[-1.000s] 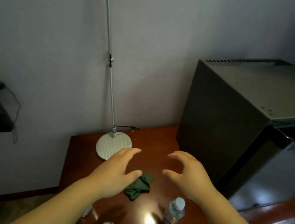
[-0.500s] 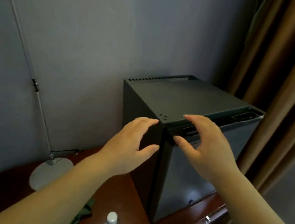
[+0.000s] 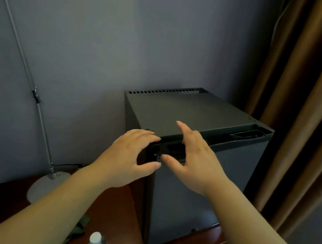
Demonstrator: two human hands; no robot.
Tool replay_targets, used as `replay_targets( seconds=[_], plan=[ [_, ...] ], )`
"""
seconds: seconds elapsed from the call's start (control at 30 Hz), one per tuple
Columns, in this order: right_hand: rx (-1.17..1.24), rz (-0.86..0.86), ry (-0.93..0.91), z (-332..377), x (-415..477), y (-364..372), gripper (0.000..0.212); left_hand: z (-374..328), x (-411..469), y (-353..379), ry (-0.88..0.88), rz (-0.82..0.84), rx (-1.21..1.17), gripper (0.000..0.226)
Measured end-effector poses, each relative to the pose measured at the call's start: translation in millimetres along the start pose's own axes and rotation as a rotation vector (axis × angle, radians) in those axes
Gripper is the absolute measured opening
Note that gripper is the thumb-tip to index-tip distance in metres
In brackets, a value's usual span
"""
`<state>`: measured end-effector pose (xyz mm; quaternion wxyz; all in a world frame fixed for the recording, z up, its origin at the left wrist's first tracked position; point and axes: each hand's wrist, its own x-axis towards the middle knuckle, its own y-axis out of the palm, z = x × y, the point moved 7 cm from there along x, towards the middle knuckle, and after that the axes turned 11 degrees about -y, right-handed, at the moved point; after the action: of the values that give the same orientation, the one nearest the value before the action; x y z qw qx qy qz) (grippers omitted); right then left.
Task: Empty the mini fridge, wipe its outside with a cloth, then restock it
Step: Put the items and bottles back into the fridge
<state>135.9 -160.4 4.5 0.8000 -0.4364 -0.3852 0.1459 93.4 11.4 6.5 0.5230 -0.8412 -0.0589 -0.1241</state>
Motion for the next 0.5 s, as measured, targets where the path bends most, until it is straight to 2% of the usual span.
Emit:
replay_targets(
  seconds=[0.27,0.5],
  plan=[
    [0.107,-0.008,0.050,-3,-1,-5,0.082,-6,-17,2,-0.029,0.044,-0.018,0.048],
    [0.022,-0.015,0.182,13,-33,-23,0.077,-1,-31,-1,0.035,0.116,-0.033,0.045]
  ],
)
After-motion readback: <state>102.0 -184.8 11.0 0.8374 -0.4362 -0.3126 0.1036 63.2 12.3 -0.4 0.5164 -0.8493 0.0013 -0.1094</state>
